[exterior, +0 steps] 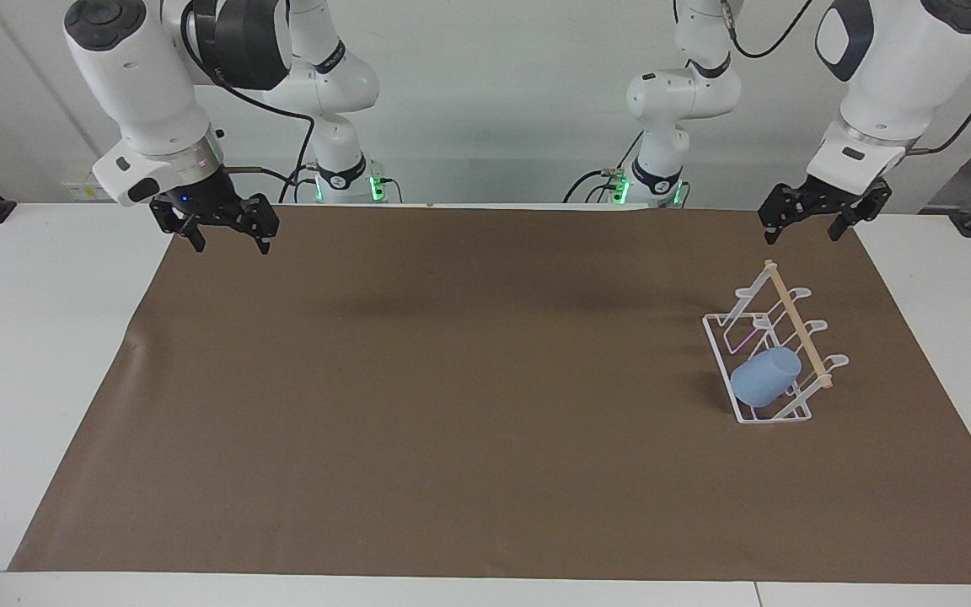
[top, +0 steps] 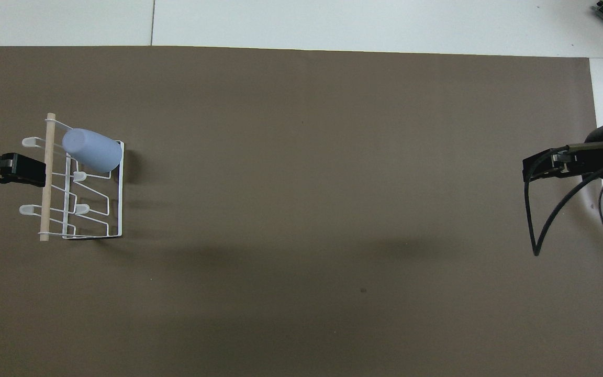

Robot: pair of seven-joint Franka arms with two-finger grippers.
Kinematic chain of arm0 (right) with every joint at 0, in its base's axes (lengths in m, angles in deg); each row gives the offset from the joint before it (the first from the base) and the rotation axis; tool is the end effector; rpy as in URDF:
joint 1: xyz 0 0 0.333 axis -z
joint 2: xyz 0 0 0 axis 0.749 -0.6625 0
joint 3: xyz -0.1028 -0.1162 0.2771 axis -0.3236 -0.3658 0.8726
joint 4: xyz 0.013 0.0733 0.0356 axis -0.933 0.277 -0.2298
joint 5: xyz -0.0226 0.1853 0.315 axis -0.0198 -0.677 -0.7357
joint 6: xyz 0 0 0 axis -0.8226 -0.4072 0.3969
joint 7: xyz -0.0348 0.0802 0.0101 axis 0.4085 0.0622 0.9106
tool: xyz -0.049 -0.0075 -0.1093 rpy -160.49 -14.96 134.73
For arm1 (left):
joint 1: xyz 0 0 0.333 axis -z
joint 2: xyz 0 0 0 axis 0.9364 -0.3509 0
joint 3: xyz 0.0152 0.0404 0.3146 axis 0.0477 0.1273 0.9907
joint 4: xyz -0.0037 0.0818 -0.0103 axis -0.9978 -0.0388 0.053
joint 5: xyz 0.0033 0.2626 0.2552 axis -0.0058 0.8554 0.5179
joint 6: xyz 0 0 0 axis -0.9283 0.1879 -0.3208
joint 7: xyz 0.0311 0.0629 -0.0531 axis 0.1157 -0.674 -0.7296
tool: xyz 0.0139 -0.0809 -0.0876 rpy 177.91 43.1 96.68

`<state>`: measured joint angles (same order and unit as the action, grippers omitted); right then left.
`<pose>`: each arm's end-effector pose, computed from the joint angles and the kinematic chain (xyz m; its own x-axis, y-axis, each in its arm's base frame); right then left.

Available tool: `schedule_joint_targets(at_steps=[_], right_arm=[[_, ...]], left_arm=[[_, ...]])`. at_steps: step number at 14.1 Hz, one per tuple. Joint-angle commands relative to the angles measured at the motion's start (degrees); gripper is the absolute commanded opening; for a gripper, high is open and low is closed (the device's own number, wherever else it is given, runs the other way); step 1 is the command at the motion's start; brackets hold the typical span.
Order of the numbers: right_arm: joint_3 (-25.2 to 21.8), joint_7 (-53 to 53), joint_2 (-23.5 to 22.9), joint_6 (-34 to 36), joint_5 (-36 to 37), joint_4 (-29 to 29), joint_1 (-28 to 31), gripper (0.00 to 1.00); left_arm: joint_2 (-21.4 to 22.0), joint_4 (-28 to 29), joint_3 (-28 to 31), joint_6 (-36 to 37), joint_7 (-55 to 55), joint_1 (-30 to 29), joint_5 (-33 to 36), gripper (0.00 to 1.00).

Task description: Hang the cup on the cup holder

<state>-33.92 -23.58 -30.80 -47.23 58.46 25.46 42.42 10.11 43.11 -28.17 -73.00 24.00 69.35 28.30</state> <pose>0.5344 -0.0027 0.5801 0.9986 -0.0143 -0.0518 -0.0116 -0.9986 0.0518 0.5115 -0.0410 0.5981 0.9976 -0.0585 -0.0358 -0.0603 -0.9968 -0.0523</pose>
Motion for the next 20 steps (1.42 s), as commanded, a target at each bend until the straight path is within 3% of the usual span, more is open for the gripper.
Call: schedule_joint_targets(at_steps=[1, 8, 14, 20], right_arm=[[0.0, 1.4, 0.6, -0.6, -1.1, 0.8, 0.5, 1.0], [0.0, 1.4, 0.6, -0.6, -1.1, 0.8, 0.5, 1.0], [0.0, 1.4, 0.6, -0.6, -1.1, 0.8, 0.5, 1.0], [0.0, 1.4, 0.6, -0.6, -1.1, 0.8, 0.5, 1.0]], left_arm=[[-1.5, -2.2, 7.4, 1.7, 0.8, 6.1, -5.5, 1.0], [-1.8, -4.1, 5.5, 2.0, 2.7, 4.5, -3.0, 1.0], [-3.2, -8.7, 4.0, 8.9, 2.7, 4.2, -2.8, 1.0], [-2.8, -7.2, 3.8, 4.2, 3.1, 3.2, -3.4, 1.0]])
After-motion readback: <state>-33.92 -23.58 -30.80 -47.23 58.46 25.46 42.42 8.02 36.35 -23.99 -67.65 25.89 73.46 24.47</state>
